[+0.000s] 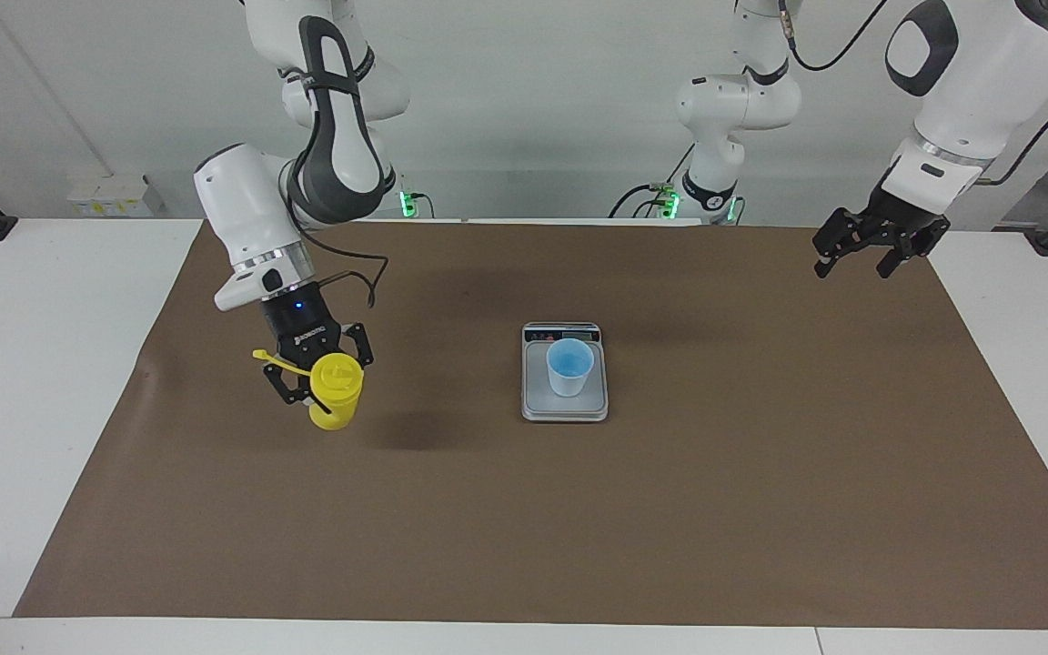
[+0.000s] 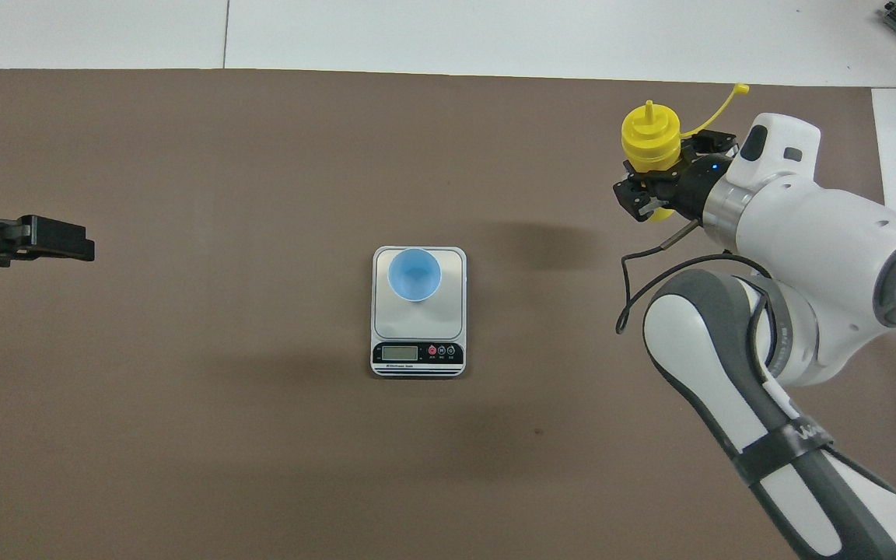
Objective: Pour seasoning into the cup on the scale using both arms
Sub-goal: 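Raise the yellow bottle upright and carry it back from the scale, then lower the yellow bottle onto the table at its starting spot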
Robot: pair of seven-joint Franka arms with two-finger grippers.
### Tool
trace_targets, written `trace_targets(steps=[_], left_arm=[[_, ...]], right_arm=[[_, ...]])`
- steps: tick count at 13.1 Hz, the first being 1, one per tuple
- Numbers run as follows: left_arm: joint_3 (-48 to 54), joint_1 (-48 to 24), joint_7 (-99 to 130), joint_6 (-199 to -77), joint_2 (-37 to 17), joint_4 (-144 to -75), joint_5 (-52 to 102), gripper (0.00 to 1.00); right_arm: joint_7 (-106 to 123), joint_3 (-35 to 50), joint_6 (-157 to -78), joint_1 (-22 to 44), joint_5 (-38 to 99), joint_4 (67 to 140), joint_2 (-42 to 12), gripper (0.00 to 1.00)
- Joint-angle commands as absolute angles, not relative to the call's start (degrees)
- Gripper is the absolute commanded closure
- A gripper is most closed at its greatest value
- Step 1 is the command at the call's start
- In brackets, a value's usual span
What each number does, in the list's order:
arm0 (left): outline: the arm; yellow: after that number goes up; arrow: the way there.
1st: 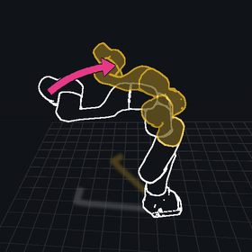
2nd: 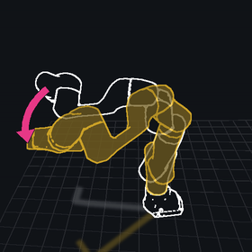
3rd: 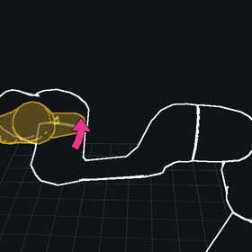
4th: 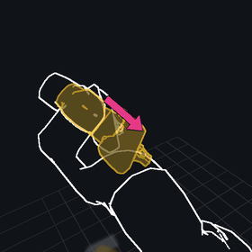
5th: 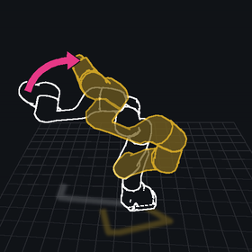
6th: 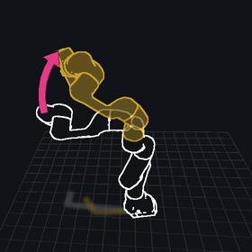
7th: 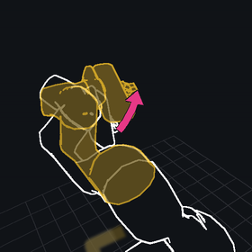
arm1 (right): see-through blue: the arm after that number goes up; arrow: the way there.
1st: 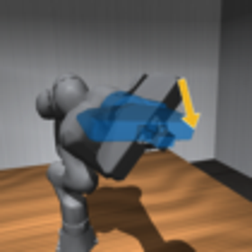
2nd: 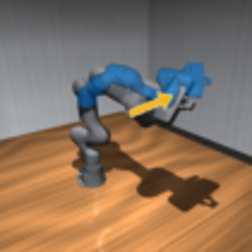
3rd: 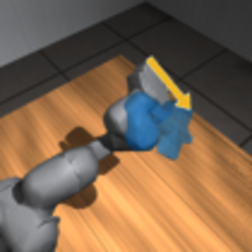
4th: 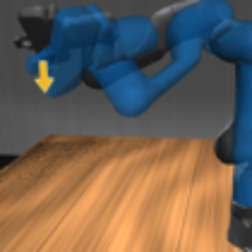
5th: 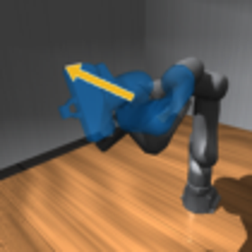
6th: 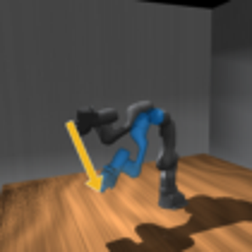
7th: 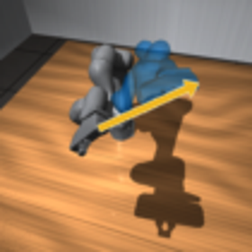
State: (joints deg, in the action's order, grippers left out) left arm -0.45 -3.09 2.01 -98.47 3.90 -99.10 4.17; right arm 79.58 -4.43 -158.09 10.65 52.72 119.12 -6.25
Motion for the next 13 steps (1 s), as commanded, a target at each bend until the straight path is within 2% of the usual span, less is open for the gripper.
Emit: trace_targets(steps=[1, 8, 12, 13], left_arm=[[-0.4, -2.7, 2.2, -98.2, 4.4, -99.6, 4.6, 0.0], [-0.4, -2.7, 2.2, -98.2, 4.4, -99.7, 4.7, 0.0], [-0.4, -2.7, 2.2, -98.2, 4.4, -99.7, 4.6, 0.0], [-0.4, -2.7, 2.2, -98.2, 4.4, -99.7, 4.6, 0.0]], right_arm=[[87.9, -3.9, -154.9, 7.0, 57.4, 121.3, -3.6, 0.91], [113.3, -3.9, -146.3, -1.1, 76.0, 124.6, -3.8, 0.9], [119.5, -3.9, -140.6, -5.9, 78.8, 125.4, -4.8, 0.9], [121.9, -3.9, -139.1, -7.1, 80.1, 125.5, -5.4, 0.87]])
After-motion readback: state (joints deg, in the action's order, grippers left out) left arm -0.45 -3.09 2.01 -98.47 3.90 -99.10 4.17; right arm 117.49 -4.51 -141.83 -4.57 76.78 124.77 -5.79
